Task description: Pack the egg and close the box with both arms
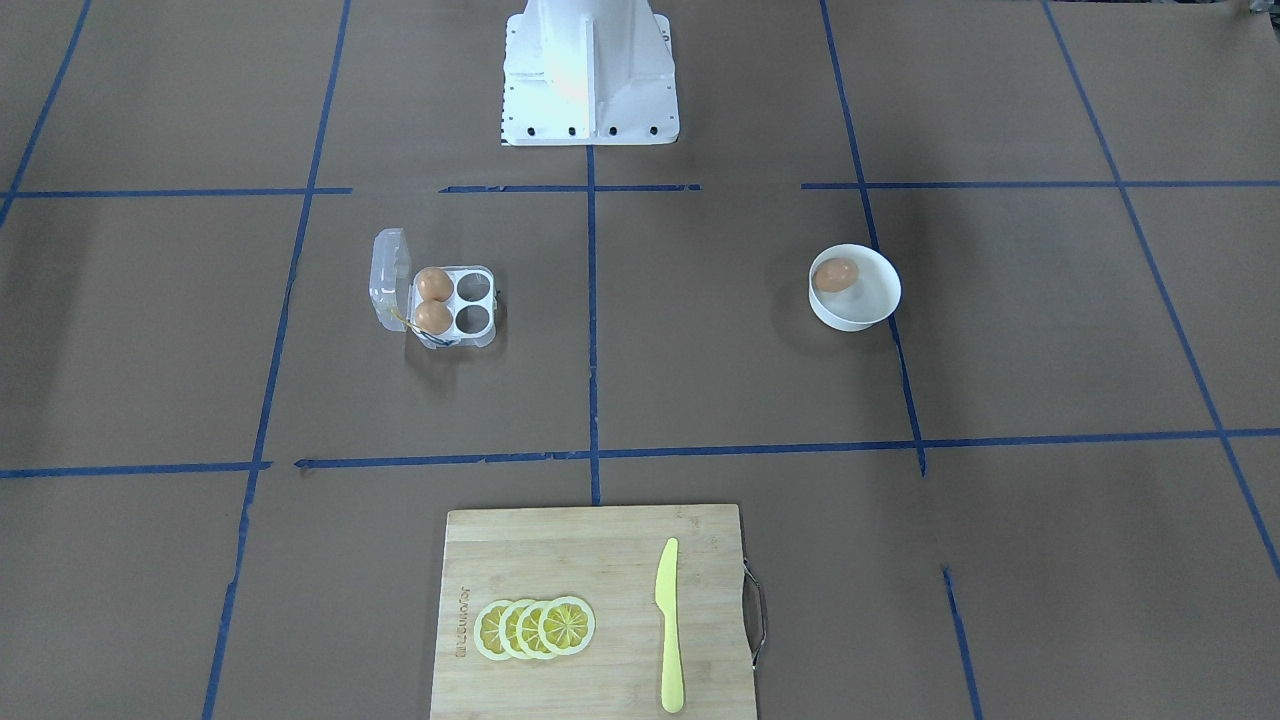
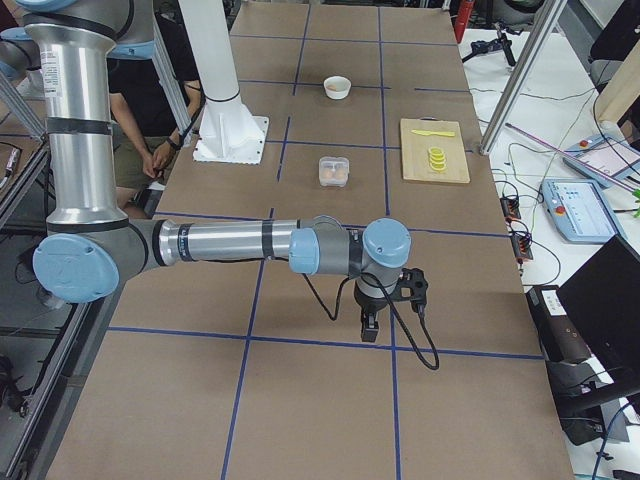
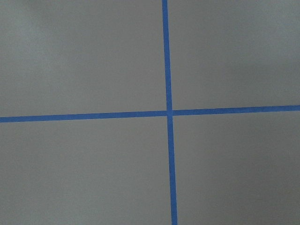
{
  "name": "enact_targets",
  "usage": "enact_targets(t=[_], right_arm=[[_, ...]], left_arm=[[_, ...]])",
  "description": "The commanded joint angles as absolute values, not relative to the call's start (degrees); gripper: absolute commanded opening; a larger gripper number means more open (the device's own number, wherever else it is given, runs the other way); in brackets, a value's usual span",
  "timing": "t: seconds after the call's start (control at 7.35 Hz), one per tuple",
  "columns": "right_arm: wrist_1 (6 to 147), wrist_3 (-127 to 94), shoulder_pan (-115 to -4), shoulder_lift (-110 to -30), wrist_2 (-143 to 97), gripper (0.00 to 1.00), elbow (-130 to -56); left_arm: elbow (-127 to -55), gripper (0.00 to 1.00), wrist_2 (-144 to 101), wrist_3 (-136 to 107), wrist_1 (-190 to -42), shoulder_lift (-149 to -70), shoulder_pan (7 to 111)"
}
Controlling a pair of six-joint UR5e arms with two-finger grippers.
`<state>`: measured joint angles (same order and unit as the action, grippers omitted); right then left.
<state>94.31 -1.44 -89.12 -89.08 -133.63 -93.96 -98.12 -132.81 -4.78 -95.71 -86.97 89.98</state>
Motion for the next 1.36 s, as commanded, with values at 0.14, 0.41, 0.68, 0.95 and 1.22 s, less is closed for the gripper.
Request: enact_targets(t=[0.14, 0.41, 0.68, 0.95, 1.22], right_arm=[[94.22, -1.49, -89.12, -89.03, -133.68, 1.0, -93.96], [94.22, -2.19, -89.12, -88.6, -134.38, 1.0, -94.57], [94.39, -2.2, -88.6, -88.24, -134.12, 1.0, -95.7], [94.22, -2.28, -88.59, -88.15, -134.21, 1.0, -96.33], [94.22, -2.64, -88.59, -88.68, -134.12, 1.0, -95.71]], left_arm=[[-98.35, 1.0, -132.8, -4.66, -95.71, -87.01, 90.0], [-100.44, 1.0, -132.8, -5.53, -101.29, -87.71, 88.35], [-107.09, 1.0, -132.01, -18.03, -106.15, -88.42, 78.36], [-115.28, 1.0, -131.84, -37.26, -106.35, -88.51, 66.68], [-120.12, 1.0, -125.04, -54.93, -106.35, -88.59, 54.65]])
